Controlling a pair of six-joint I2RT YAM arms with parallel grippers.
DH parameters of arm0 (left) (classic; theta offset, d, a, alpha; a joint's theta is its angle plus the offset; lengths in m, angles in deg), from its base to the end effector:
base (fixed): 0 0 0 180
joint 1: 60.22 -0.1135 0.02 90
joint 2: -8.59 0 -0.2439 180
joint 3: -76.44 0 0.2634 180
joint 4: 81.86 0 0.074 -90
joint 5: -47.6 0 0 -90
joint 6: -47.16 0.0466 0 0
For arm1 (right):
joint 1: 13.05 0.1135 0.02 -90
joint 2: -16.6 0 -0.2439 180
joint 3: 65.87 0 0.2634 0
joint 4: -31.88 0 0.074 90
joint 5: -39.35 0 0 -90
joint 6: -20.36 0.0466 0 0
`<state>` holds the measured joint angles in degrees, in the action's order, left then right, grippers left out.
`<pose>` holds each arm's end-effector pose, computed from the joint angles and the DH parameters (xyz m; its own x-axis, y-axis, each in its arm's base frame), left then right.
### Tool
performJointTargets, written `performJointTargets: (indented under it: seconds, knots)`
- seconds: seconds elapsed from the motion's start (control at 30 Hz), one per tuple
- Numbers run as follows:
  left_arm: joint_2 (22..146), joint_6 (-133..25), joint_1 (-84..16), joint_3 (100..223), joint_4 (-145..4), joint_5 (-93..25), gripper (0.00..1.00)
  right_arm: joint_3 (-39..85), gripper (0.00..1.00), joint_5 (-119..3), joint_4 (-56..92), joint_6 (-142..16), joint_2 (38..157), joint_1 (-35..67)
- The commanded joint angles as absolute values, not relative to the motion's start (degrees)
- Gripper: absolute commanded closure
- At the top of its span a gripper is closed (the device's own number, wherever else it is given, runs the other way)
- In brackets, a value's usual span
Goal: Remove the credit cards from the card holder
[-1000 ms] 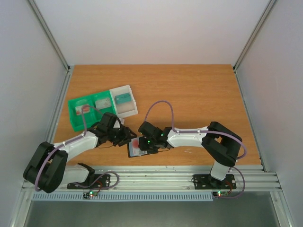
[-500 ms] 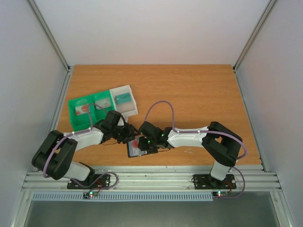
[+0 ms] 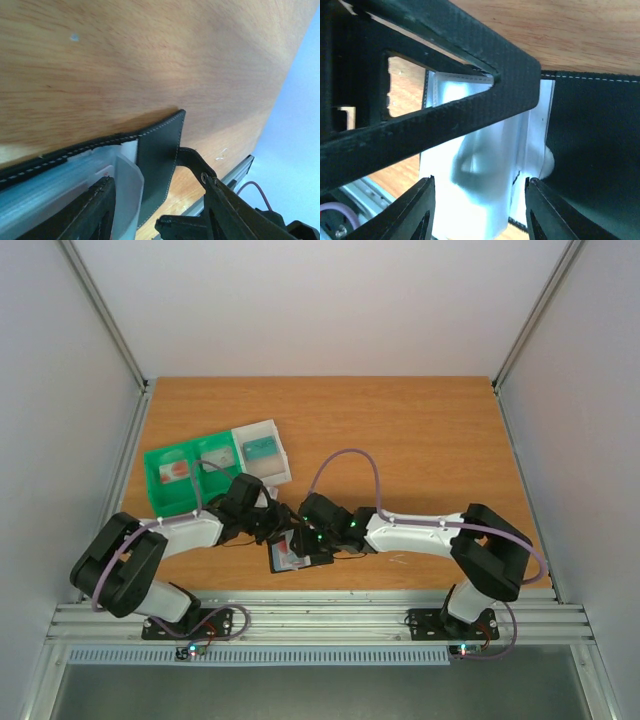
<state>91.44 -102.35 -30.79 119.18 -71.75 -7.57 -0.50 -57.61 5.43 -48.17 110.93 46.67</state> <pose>0.2159 -0.1524 0.0995 -0.9614 -0.2697 0.0536 -0.2106 0.5970 -0.7741 0.1651 0.2940 0.1302 -0.7127 -0.5001 -0.4918 -0.6781 0.6707 0.3006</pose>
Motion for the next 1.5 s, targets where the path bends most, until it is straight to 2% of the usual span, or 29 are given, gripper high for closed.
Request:
performJointTargets:
  seconds: [0.0,0.17,0.37,0.73,1.03,1.23,1.47]
  knots:
    - [89.98,-104.72,-29.33,119.05,-76.08,-6.01,0.5,-0.94,0.49,-57.16,1.47,-49.87,106.03,46.45]
    - [90.71,-106.73,-27.08,119.76,-78.84,-5.67,0.5,-2.54,0.5,-56.4,-3.74,-50.76,98.52,46.45]
    - [93.08,-105.98,-25.13,121.79,-79.17,-5.68,0.49,-3.07,0.56,-56.96,-5.97,-51.78,93.32,46.49]
    - [93.06,-103.41,-24.54,122.73,-76.74,-7.02,0.47,-2.52,0.64,-60.75,-0.92,-50.92,96.6,46.66]
    - [95.99,-105.5,-24.53,123.64,-82.09,-4.59,0.47,-2.23,0.69,-60.68,2.61,-50.22,101.03,48.02]
    - [94.89,-101.95,-24.58,125.0,-73.99,-7.97,0.46,-2.03,0.75,-57.37,1.92,-51.06,104.81,48.03]
    - [88.92,-96.34,-25.22,128.63,-55.64,-15.88,0.46,-3.54,0.78,-53.32,-0.01,-51.19,106.35,47.96]
